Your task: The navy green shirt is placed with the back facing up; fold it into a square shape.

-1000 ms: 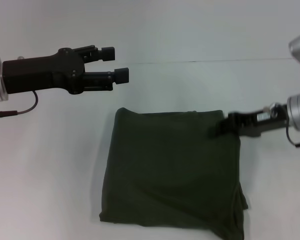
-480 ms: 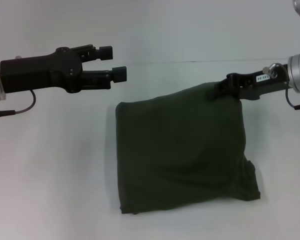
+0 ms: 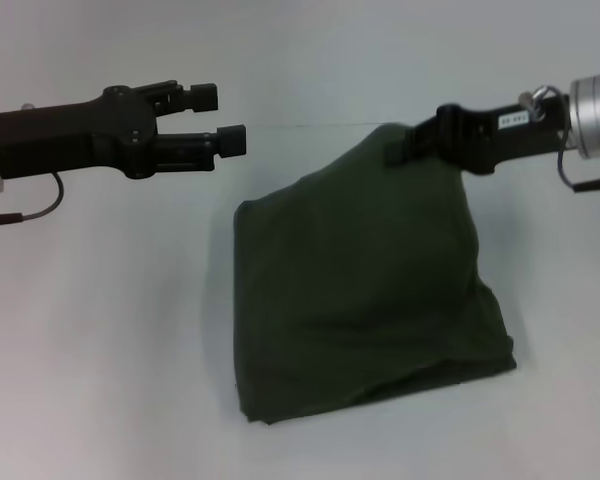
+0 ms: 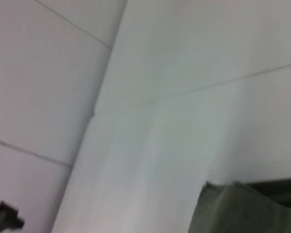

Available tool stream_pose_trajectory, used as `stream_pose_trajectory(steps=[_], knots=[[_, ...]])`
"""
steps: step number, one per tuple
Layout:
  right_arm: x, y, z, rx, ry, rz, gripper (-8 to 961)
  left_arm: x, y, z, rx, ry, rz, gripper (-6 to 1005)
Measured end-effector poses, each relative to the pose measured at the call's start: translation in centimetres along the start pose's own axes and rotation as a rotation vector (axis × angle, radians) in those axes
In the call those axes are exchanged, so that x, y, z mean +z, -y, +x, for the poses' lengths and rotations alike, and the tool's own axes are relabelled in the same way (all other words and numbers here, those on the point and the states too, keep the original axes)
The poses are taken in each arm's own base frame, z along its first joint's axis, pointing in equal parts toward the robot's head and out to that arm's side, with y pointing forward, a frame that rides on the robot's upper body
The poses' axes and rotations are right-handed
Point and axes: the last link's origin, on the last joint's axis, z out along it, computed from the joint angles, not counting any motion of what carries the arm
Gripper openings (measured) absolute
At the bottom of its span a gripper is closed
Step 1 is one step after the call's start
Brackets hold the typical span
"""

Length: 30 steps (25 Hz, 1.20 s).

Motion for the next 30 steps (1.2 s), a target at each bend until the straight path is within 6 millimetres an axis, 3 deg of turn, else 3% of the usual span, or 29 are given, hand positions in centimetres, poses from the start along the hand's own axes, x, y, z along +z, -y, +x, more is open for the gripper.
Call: stream_pose_trajectory(steps=[5, 9, 14, 18, 22, 25, 30], knots=[[-0.6, 1.3, -1.5, 0.013, 0.083, 0.072, 173, -0.1, 0.1, 0.1, -0.002, 0.000, 0.008, 918], [0.1, 3.3, -1.2, 0.025, 0.079, 0.197, 210, -0.1, 0.2, 0.1, -0.001, 0.001, 0.010, 917], [0.8, 3.6, -0.8, 0.002, 0.054, 0.242, 256, 0.0, 0.2, 0.2, 0.002, 0.003, 0.010, 919], [0.5, 4.1, -1.8, -0.108, 0.060, 0.359, 293, 0.2, 0.2, 0.3, 0.009, 0.007, 0.005, 918], [0.0, 4.5, -3.5, -0.229, 0.114, 0.477, 454, 0.3, 0.2, 0.4, 0.014, 0.011, 0.000, 917], [-0.4, 4.2, -3.9, -0.252, 0.129, 0.468, 565, 0.2, 0.1, 0.5, 0.011, 0.013, -0.004, 917], [-0.8, 3.3, -1.7, -0.167, 0.018, 0.341, 722, -0.1, 0.1, 0.2, -0.006, 0.019, -0.003, 918]])
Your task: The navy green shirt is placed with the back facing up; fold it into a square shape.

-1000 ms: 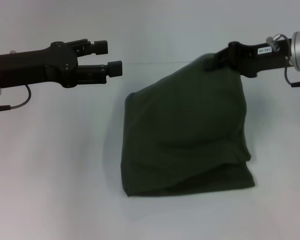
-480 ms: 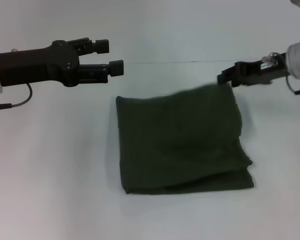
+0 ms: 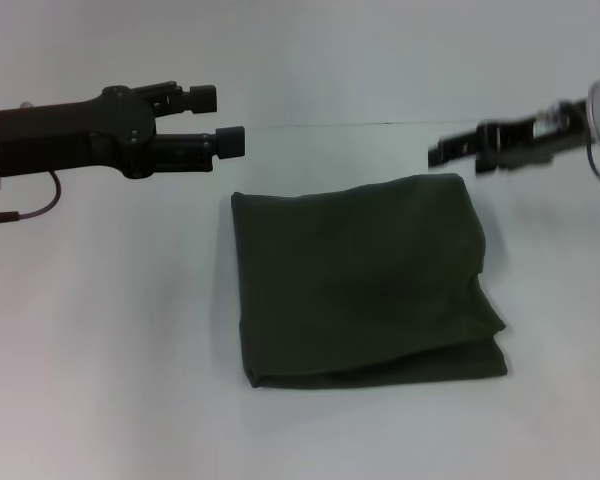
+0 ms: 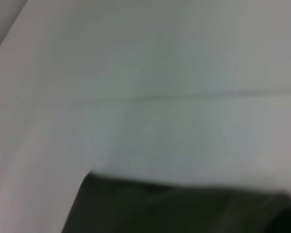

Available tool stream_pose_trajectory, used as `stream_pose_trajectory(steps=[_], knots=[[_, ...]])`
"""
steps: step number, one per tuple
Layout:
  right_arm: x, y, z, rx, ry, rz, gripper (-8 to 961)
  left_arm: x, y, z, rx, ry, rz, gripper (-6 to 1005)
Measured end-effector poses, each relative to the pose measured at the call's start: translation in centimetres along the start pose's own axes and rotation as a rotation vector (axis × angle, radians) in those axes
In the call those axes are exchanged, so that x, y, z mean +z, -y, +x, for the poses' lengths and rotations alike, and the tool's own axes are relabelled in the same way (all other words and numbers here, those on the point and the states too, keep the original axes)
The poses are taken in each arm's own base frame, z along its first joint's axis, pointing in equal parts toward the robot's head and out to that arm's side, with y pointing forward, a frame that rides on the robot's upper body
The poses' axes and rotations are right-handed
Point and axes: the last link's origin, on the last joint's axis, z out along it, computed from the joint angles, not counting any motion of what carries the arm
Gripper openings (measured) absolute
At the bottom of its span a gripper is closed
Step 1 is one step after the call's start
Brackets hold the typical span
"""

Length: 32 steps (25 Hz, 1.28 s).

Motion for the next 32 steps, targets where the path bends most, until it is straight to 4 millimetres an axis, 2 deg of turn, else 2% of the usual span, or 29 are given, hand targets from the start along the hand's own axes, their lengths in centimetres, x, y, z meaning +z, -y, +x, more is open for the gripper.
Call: stream_pose_trajectory(steps=[2, 8, 13, 17, 32], knots=[[-0.2, 0.2, 1.3, 0.034, -0.048, -0.029, 784, -0.1, -0.1, -0.2, -0.004, 0.005, -0.003, 918], [-0.4, 1.9, 4.6, 0.101, -0.134, -0.040, 880, -0.3, -0.2, -0.5, -0.009, 0.014, -0.005, 919], [-0.4, 2.6, 6.3, 0.127, -0.201, -0.039, 881, -0.3, -0.3, -0.6, -0.010, 0.017, -0.008, 918], [0.4, 2.8, 7.8, 0.129, -0.260, -0.017, 881, -0.3, -0.3, -0.6, -0.007, 0.017, -0.009, 918], [1.7, 2.0, 9.2, 0.121, -0.301, -0.027, 871, -0.1, -0.3, -0.4, 0.000, 0.015, -0.015, 918]])
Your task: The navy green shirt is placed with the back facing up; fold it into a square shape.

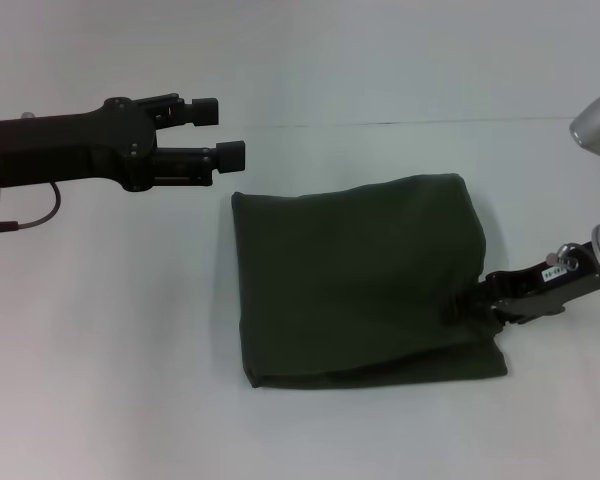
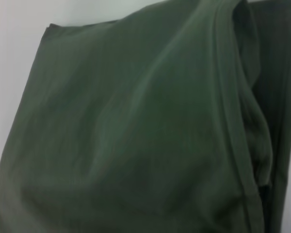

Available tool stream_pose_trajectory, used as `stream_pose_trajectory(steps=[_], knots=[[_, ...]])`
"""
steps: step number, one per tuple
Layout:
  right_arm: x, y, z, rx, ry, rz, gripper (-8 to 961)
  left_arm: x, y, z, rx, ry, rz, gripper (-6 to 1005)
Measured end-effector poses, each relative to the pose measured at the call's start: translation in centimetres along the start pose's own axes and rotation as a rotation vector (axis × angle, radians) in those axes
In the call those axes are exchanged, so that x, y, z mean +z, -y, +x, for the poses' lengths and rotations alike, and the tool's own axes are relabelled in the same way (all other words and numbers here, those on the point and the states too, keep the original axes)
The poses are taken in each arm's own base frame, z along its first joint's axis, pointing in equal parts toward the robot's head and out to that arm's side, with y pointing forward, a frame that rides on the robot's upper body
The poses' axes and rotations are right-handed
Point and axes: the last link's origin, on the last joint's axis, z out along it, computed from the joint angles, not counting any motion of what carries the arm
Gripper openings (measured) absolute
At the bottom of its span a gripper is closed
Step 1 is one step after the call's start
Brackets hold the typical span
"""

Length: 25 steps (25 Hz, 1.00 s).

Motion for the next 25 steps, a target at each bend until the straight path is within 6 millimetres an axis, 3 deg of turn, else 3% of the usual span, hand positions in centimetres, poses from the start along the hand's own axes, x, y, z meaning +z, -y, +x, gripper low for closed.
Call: stream_pose_trajectory(steps=[3, 22, 25], knots=[[-0.1, 0.0, 0.1, 0.001, -0.002, -0.005, 869, 0.0, 0.0, 0.1, 0.001, -0.001, -0.001, 918], [-0.9, 0.1, -0.2, -0.036, -0.004, -0.004, 100, 0.0, 0.0, 0.2, 0.008, -0.009, -0.003, 918], [-1.6, -0.2, -0.5, -0.040, 0.002, -0.024, 88, 0.0, 0.0, 0.3, 0.010, -0.010, -0.002, 917]])
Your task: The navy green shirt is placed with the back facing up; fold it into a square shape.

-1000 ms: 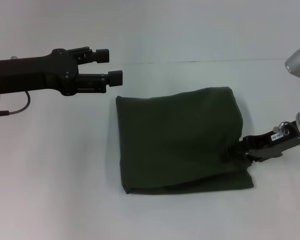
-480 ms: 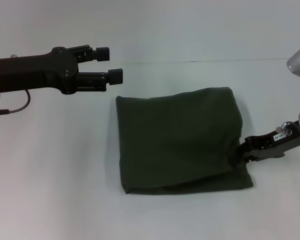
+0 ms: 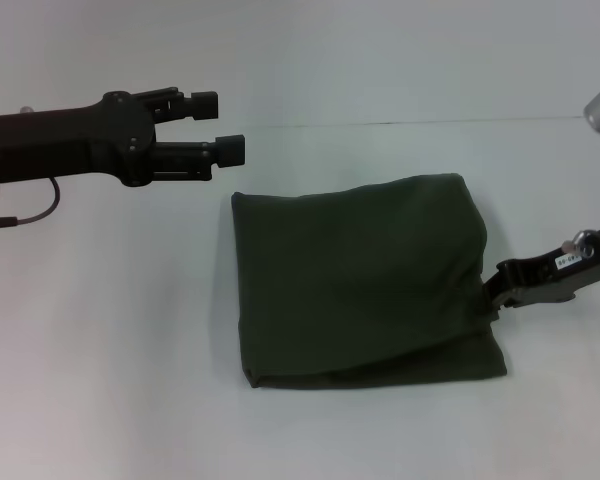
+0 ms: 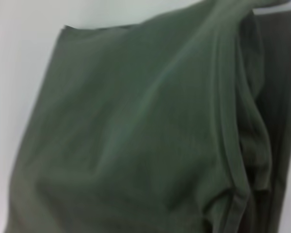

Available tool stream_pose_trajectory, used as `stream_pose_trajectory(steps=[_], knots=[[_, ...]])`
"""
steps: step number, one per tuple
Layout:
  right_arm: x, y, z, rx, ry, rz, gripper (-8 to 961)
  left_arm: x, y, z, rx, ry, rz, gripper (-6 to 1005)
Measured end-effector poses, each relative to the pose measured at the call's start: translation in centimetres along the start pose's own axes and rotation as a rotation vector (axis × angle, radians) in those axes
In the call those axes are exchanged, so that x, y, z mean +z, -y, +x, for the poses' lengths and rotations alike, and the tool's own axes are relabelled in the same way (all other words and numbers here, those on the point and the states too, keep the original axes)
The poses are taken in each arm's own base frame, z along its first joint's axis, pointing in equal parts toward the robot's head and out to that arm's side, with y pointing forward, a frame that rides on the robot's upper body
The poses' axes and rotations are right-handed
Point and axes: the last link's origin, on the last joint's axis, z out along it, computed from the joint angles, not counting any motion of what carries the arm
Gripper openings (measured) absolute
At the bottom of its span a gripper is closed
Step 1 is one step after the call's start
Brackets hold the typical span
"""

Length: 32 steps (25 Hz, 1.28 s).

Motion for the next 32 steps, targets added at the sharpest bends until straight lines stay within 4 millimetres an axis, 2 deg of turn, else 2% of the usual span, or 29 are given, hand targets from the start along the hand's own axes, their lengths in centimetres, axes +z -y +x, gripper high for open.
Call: stream_pose_trajectory(steps=[7, 16, 24, 32], knots=[[-2.3, -0.4, 0.0, 0.029, 0.014, -0.085, 59, -0.1, 0.0, 0.2, 0.014, -0.003, 0.004, 918], [-3.8, 0.1, 1.9, 0.095, -0.055, -0.142, 80, -0.1, 0.1, 0.5, 0.026, 0.000, 0.010, 918], [-3.6, 1.3, 3.5, 0.154, -0.092, -0.121, 105, -0.1, 0.2, 0.5, 0.029, 0.004, 0.013, 919], [-2.9, 1.2, 3.4, 0.153, -0.127, -0.063, 130, 0.0, 0.2, 0.5, 0.033, 0.004, 0.012, 917]])
